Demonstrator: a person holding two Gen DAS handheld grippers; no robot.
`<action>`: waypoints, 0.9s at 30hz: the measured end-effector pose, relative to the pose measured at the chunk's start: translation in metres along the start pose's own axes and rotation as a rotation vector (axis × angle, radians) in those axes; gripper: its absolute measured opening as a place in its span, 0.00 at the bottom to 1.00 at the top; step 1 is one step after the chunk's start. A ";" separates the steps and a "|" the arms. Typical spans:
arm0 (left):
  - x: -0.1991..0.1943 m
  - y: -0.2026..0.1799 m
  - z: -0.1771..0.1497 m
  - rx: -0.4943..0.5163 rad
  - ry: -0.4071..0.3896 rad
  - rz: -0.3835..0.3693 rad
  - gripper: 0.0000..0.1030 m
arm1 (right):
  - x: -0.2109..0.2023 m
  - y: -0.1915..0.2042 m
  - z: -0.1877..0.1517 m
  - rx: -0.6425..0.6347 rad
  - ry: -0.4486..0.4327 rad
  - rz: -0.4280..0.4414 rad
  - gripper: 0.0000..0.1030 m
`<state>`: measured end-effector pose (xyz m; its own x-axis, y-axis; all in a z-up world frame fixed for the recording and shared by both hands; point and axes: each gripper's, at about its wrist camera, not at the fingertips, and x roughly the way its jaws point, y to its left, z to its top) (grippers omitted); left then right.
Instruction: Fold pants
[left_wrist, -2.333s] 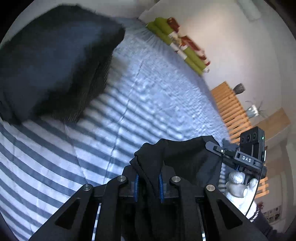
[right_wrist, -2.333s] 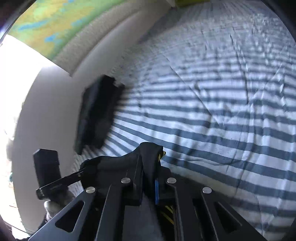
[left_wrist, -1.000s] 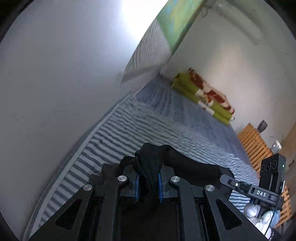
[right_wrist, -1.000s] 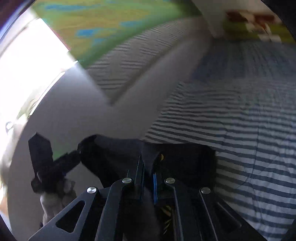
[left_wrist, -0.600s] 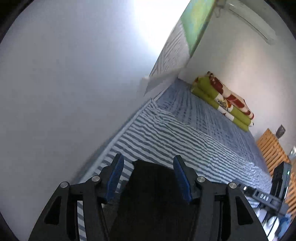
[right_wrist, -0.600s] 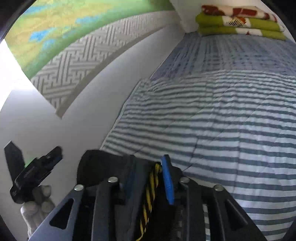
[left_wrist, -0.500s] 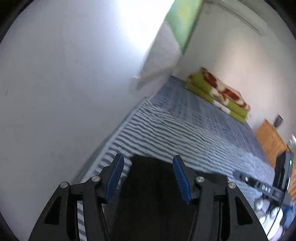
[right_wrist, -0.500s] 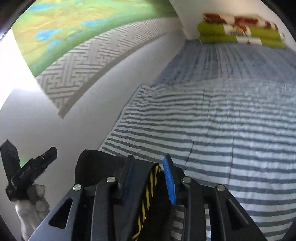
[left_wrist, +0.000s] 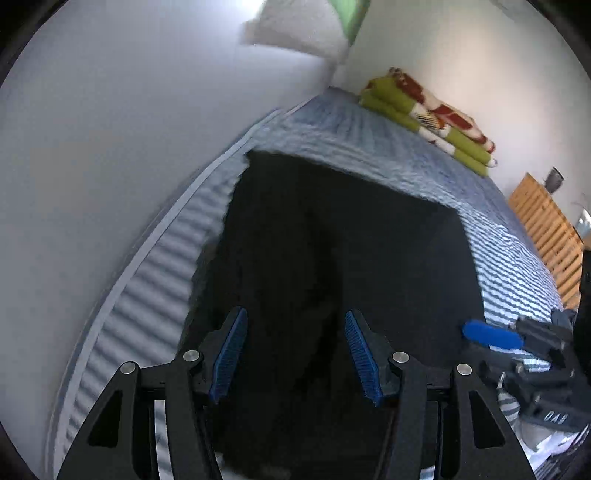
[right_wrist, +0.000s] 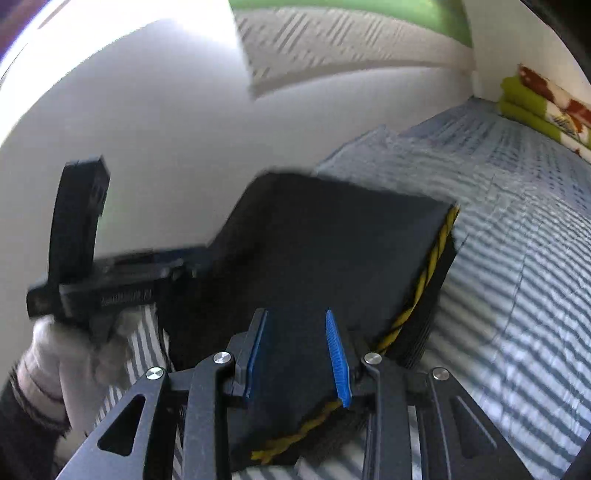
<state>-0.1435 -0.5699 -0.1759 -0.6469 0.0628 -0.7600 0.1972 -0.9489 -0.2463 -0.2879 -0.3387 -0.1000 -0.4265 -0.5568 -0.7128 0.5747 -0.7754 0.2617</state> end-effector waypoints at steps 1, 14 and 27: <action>-0.001 0.008 -0.007 -0.015 0.002 0.008 0.57 | 0.002 0.003 -0.007 -0.015 0.023 -0.004 0.28; -0.089 -0.012 -0.081 -0.021 0.045 0.067 0.65 | -0.097 0.014 -0.109 -0.061 0.160 -0.112 0.28; -0.265 -0.234 -0.130 0.209 -0.194 -0.131 0.88 | -0.333 0.027 -0.176 0.087 -0.087 -0.254 0.30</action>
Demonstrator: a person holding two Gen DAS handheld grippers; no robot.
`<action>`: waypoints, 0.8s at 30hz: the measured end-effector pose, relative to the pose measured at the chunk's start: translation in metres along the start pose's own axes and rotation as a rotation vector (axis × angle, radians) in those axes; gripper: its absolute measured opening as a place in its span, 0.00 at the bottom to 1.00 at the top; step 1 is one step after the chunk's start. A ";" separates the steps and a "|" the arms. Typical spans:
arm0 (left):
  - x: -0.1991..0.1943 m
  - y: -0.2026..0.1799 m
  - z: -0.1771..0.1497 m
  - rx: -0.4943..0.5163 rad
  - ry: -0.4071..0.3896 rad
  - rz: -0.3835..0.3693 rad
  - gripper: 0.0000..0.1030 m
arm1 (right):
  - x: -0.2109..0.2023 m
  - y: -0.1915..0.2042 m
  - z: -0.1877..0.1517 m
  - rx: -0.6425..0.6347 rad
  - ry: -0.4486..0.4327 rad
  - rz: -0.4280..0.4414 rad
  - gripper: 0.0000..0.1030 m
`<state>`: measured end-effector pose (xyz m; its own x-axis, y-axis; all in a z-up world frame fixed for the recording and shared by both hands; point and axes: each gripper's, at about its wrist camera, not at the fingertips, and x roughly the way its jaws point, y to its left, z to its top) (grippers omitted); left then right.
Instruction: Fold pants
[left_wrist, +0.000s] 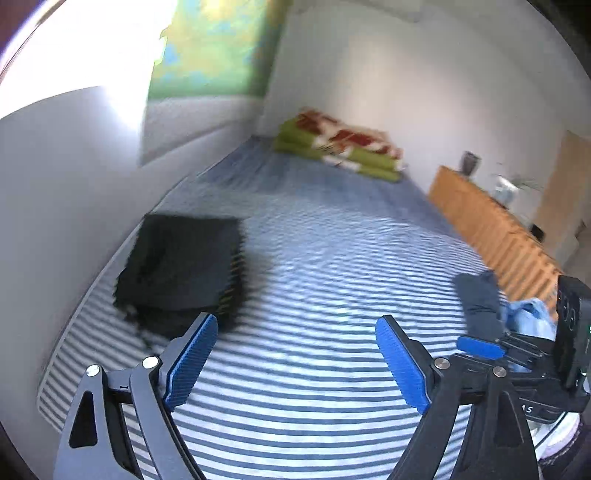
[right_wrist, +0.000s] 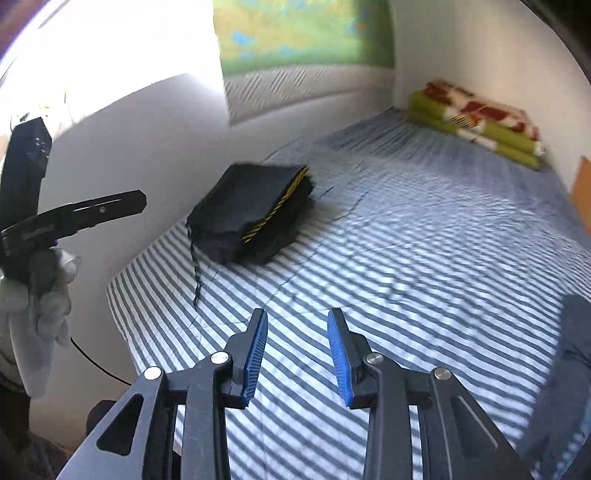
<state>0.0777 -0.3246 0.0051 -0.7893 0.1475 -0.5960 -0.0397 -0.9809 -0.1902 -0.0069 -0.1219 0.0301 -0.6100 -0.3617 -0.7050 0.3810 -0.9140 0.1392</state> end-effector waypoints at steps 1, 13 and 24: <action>-0.009 -0.016 0.001 0.015 -0.011 -0.009 0.88 | -0.019 -0.002 -0.006 0.011 -0.018 -0.009 0.31; -0.103 -0.192 -0.034 0.167 -0.082 -0.046 0.98 | -0.159 -0.041 -0.070 0.065 -0.150 -0.118 0.43; -0.126 -0.204 -0.107 0.096 -0.027 0.070 0.99 | -0.175 -0.042 -0.107 0.118 -0.179 -0.111 0.58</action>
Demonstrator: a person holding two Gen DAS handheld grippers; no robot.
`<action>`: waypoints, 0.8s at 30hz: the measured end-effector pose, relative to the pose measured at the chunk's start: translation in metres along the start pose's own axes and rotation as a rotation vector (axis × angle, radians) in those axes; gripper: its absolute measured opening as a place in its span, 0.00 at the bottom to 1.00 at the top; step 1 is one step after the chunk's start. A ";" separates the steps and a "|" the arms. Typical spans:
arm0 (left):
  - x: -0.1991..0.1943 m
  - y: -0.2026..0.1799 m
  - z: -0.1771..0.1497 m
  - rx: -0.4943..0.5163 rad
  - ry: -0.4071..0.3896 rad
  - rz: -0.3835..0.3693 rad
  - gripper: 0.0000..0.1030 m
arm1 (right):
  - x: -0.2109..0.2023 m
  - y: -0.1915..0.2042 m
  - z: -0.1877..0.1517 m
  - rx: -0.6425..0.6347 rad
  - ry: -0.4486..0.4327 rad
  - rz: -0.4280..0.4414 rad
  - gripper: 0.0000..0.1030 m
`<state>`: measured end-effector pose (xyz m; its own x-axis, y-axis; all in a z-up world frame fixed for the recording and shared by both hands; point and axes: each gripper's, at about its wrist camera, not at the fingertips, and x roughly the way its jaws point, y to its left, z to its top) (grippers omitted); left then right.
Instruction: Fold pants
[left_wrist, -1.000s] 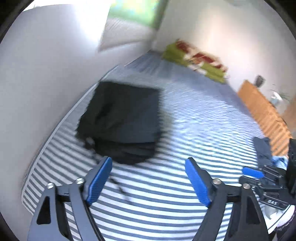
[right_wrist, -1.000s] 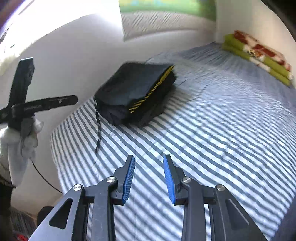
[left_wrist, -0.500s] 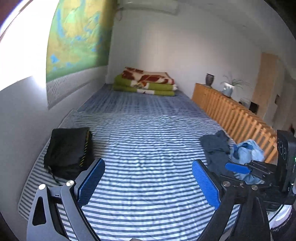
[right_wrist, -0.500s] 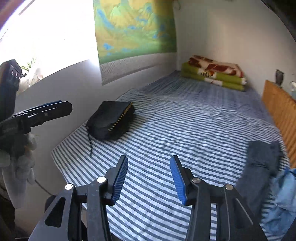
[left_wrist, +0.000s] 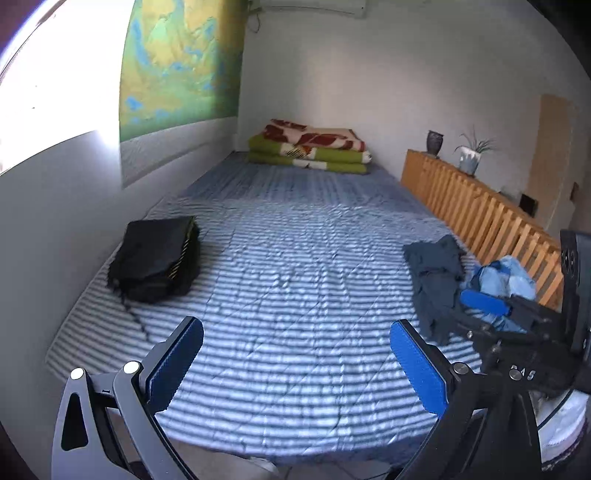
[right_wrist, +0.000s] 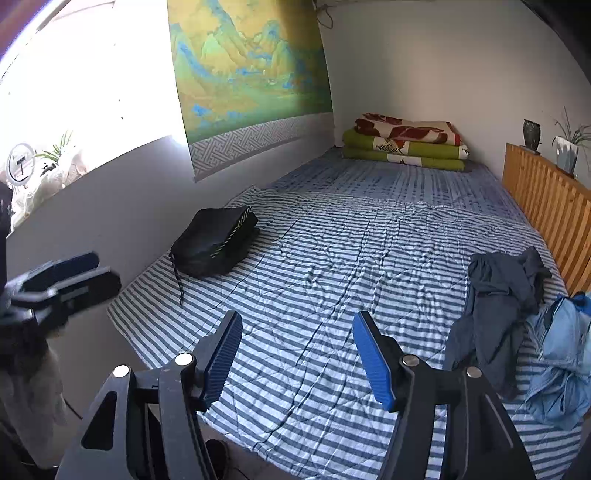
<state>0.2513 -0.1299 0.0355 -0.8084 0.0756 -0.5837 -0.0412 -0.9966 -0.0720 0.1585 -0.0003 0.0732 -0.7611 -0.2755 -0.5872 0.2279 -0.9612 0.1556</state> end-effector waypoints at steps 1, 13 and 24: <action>0.002 0.006 -0.005 -0.008 0.000 0.011 0.99 | 0.001 0.002 -0.002 0.001 0.003 0.003 0.60; -0.003 0.069 -0.055 -0.145 0.072 0.125 0.99 | 0.016 0.045 -0.032 -0.080 0.064 -0.012 0.68; 0.008 0.100 -0.063 -0.196 0.096 0.153 0.99 | 0.032 0.056 -0.032 -0.080 0.098 -0.008 0.68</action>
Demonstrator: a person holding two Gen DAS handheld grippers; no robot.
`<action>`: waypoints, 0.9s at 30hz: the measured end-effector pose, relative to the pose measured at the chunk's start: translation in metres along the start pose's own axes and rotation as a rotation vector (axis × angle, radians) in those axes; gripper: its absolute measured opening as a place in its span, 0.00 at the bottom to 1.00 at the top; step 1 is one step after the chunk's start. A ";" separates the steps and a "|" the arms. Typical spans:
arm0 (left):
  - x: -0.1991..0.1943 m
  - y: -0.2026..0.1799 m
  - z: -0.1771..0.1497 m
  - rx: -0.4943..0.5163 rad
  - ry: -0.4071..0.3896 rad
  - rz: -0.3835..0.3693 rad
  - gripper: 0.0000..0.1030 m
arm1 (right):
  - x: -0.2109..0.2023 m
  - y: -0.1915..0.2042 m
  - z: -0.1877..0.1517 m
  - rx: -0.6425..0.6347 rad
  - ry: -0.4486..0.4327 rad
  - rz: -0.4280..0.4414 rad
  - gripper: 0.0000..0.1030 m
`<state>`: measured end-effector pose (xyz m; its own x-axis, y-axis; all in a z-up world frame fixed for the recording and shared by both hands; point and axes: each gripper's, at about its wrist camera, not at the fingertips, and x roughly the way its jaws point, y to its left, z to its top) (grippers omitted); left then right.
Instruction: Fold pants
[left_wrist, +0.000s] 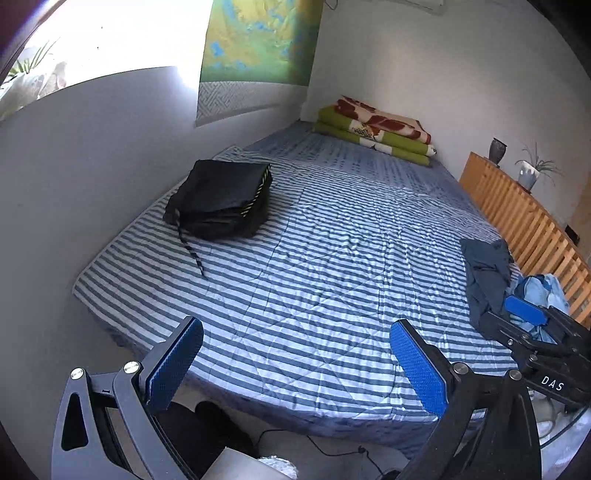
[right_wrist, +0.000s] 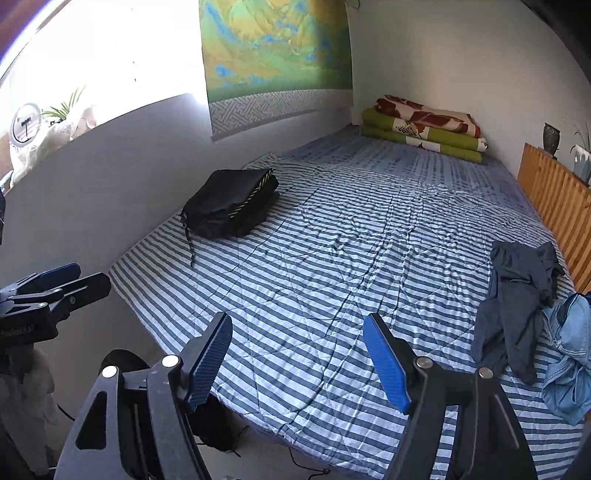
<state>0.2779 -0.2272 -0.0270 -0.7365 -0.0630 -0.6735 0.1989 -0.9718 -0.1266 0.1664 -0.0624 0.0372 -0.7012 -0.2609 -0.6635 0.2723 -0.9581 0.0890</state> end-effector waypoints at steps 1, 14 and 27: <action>0.000 -0.001 0.001 0.001 0.000 0.000 0.99 | 0.000 0.001 0.000 -0.002 0.000 -0.002 0.68; 0.004 -0.013 0.004 0.031 -0.002 0.007 0.99 | 0.002 -0.010 -0.002 0.015 0.011 0.001 0.68; 0.009 -0.015 0.007 0.035 0.000 0.018 0.99 | 0.003 -0.015 -0.001 0.028 0.011 -0.009 0.68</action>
<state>0.2633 -0.2150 -0.0262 -0.7333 -0.0804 -0.6751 0.1894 -0.9778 -0.0893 0.1613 -0.0487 0.0329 -0.6963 -0.2514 -0.6723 0.2475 -0.9633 0.1039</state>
